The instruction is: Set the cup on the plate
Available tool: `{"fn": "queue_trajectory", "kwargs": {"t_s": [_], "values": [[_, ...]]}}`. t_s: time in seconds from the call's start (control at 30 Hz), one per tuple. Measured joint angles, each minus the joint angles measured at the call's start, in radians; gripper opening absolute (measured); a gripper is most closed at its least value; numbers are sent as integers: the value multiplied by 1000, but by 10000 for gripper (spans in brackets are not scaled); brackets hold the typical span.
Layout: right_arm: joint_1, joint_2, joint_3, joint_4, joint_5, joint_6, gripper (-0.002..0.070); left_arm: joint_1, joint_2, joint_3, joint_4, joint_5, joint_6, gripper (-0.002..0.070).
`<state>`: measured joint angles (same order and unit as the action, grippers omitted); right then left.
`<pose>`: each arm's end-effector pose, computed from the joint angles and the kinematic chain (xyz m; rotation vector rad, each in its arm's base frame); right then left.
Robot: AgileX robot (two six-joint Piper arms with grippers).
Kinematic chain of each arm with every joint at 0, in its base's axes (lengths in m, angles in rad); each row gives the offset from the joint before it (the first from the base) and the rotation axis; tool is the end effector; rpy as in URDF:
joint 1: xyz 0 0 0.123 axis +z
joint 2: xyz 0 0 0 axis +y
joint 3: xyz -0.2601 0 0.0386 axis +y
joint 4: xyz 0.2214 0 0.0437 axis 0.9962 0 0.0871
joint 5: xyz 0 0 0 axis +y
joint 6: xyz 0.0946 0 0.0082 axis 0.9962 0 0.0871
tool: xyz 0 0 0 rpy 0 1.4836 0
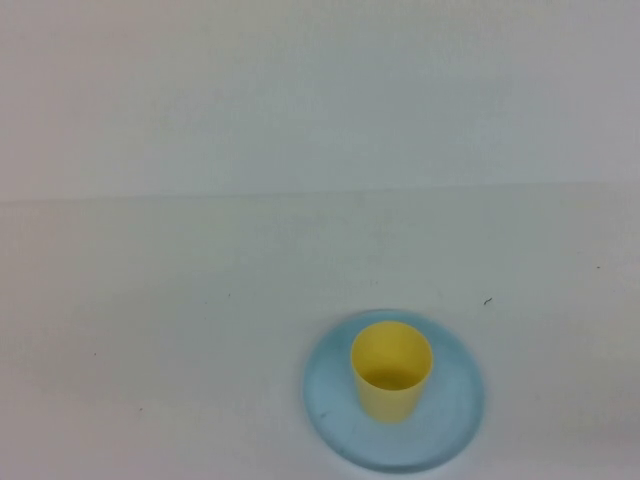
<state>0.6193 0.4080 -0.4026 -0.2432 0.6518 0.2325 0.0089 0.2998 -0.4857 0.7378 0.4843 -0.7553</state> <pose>0.0715 0.0339 0.2545 -0.5265 2.0625 0.2338 0.0619 0.0303 0.3117 -0.3117 1.6390 0.2135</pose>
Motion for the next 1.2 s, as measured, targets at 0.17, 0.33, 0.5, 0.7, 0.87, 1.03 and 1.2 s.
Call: {"fn": "queue_trajectory", "kwargs": {"t_s": [0.17, 0.33, 0.5, 0.7, 0.87, 1.03, 1.2], "values": [[0, -13, 2, -37, 0, -35, 2, 2, -117, 154, 0, -61, 3, 1], [-153, -122, 41, -85, -75, -39, 2, 0, -227, 301, 11, -198, -3, 1], [-387, -213, 226, -72, -398, -29, 2, 0, -248, 351, 18, -273, -3, 1], [-522, -274, 406, -66, -568, -15, 2, 0, -248, 363, 71, -269, -3, 1], [-592, -278, 429, -64, -523, -1, 2, 0, -308, 405, 114, -269, 24, 1], [-658, -290, 431, -64, -445, -1, 2, 0, -334, 450, -150, -283, 292, 1], [-680, -376, 431, -64, -336, -10, 2, 0, -334, 478, -535, -273, 708, 1]]}}
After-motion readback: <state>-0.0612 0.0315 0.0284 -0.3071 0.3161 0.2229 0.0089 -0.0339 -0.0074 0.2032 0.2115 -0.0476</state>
